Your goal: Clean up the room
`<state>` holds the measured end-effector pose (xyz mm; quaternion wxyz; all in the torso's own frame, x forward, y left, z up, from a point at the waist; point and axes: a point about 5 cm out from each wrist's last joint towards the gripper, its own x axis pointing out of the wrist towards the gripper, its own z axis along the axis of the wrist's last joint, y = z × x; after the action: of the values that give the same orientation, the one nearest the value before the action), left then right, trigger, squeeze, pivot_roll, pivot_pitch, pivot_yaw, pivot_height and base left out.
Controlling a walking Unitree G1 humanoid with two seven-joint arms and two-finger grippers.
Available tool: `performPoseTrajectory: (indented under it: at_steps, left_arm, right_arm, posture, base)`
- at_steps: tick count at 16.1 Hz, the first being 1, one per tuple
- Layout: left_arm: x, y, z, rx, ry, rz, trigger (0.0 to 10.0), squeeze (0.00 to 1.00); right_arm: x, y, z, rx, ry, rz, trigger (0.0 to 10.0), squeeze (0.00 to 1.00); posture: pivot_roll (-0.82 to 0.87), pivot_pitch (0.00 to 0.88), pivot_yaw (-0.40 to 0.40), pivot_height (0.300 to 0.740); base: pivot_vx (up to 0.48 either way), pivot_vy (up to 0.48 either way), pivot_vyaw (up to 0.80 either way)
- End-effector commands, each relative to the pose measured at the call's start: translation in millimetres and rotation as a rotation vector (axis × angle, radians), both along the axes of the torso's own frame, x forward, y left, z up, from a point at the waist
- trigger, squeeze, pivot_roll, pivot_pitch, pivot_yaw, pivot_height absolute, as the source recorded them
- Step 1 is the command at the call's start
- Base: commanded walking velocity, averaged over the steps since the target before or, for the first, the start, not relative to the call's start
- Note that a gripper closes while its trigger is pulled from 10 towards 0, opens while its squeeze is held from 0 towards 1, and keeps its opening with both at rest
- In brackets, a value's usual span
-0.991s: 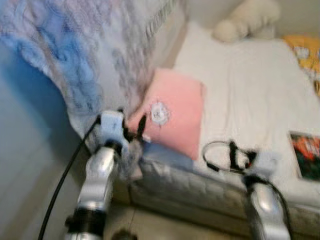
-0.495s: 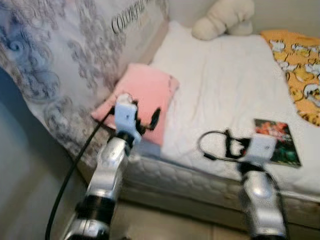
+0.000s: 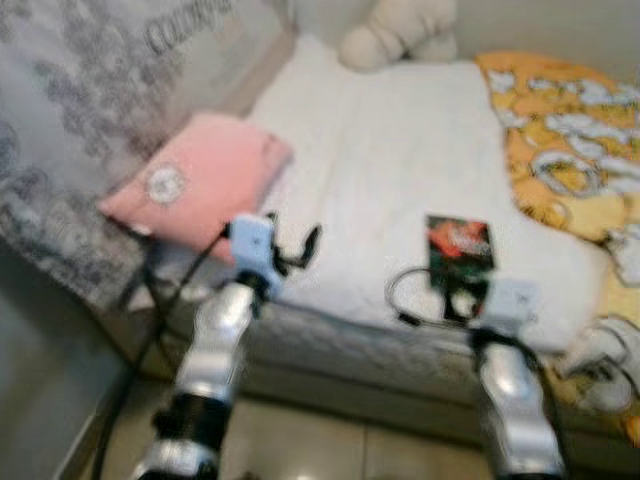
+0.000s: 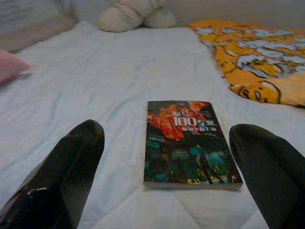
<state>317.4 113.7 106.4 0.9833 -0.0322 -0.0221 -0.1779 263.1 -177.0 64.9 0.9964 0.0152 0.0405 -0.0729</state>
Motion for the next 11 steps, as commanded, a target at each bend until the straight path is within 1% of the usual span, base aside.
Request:
performPoseTrajectory:
  at_steps: [1,2,3,4,5,6,8,9,11]
  left_arm:
    - [3.1,-6.3,4,-0.008,-0.012,-0.015,10.0,0.00]
    - [3.8,-6.1,3,-0.009,-0.006,-0.014,10.0,0.00]
    - [5.0,-11.1,2,-0.028,0.012,-0.035,10.0,0.00]
    - [4.5,-18.6,1,0.026,0.011,-0.055,10.0,0.00]
    - [4.9,-21.2,0,0.047,0.025,-0.049,10.0,0.00]
    - [6.2,-22.0,0,0.043,0.024,-0.043,10.0,0.00]
    - [10.6,-15.7,-5,0.015,0.062,-0.008,10.0,0.00]
    - [12.8,-13.1,-6,0.036,0.072,-0.002,10.0,0.00]
    - [16.3,-11.0,-4,0.050,0.067,0.005,10.0,0.00]
  right_arm:
    - [3.5,-6.1,5,-0.017,-0.022,-0.014,10.0,0.00]
    - [3.9,-5.0,5,-0.011,-0.025,-0.007,10.0,0.00]
    - [4.4,0.4,5,-0.011,-0.036,0.038,10.0,0.00]
    - [3.9,2.3,3,-0.012,-0.019,0.046,10.0,0.00]
    - [3.8,3.0,1,-0.008,-0.008,0.048,10.0,0.00]
    - [4.0,3.7,-2,-0.012,0.005,0.052,10.0,0.00]
    - [4.2,4.4,-2,-0.033,-0.001,0.061,10.0,0.00]
    - [6.8,4.8,-2,-0.043,0.004,0.060,10.0,0.00]
    - [10.5,7.8,0,-0.044,-0.002,0.076,10.0,0.00]
  posture:
    - [0.06,0.000,0.000,0.740]
    - [0.06,0.000,0.001,0.740]
    - [0.06,0.000,0.004,0.740]
    - [0.06,0.000,0.002,0.740]
    - [0.06,0.000,0.002,0.740]
    - [0.05,0.000,0.006,0.740]
    - [0.05,0.000,0.006,0.740]
    - [0.05,0.000,0.006,0.740]
    - [0.05,0.000,0.005,0.740]
  base:
    - [0.000,-0.480,0.00]
    - [0.000,-0.480,0.00]
    - [0.000,-0.480,0.00]
    - [0.000,0.000,-0.77]
    - [0.000,0.000,-0.77]
    - [0.000,0.000,-0.75]
    - [0.000,0.000,-0.74]
    - [0.371,0.300,0.00]
    - [0.360,0.315,0.00]
